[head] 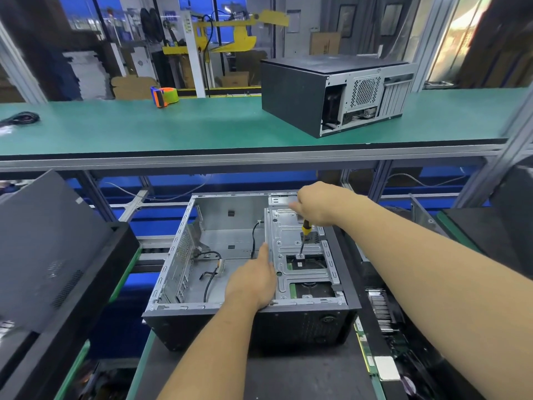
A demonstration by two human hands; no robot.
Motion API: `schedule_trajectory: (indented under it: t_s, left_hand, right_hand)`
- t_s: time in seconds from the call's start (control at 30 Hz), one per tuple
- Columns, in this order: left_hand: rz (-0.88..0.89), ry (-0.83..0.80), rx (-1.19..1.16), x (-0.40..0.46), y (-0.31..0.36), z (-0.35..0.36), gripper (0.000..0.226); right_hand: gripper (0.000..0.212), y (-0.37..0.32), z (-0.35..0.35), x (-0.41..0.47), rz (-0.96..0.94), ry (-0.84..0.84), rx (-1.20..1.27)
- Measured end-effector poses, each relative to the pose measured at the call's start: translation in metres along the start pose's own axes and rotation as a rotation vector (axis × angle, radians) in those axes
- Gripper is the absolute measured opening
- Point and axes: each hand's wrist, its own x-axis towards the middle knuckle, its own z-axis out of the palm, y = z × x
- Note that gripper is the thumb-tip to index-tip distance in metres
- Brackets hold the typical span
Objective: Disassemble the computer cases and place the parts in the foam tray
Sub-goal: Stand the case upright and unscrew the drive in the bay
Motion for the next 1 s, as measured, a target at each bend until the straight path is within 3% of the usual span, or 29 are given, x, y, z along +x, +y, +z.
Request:
schedule_trajectory:
  t_s: [0.17, 0.33, 0.43, 0.53, 0.6, 0.73, 0.9, 1.0]
  left_hand:
    - [0.0, 0.012, 0.008, -0.0003, -0.0001, 0.0012, 0.056]
    - [-0.01, 0.01, 0.007, 0.0, 0.0002, 0.0005, 0.056]
    - [-0.013, 0.008, -0.004, -0.0004, 0.0003, -0.0001, 0.055]
    - [-0.014, 0.003, -0.002, -0.0012, -0.0002, -0.0005, 0.055]
    - [-0.018, -0.001, -0.003, -0.0016, -0.0002, -0.0007, 0.055]
    - [-0.029, -0.013, -0.013, -0.0003, 0.0002, -0.0012, 0.056]
    - [-0.043, -0.03, -0.018, 0.0011, -0.0009, 0.0002, 0.056]
    - [-0.038, -0.03, -0.033, 0.0012, 0.0, 0.0008, 0.057]
  right_hand:
    - [0.011, 0.0011, 0.0019, 0.0011, -0.092, 0.018, 0.008]
    - [0.026, 0.0036, 0.0015, 0.0001, -0.157, -0.036, 0.109]
    - [0.015, 0.0012, 0.0037, 0.0021, -0.124, 0.003, 0.085]
    - [0.04, -0.0009, 0.0027, 0.0019, -0.039, 0.043, 0.014]
    - [0.036, -0.0026, 0.0012, 0.0012, -0.047, 0.052, -0.064]
    - [0.01, -0.0016, 0.0008, 0.0021, -0.118, 0.023, -0.042]
    - [0.029, 0.0016, -0.0035, -0.0005, -0.152, -0.063, 0.031]
    - [0.024, 0.0018, -0.0017, -0.0006, -0.128, -0.077, 0.055]
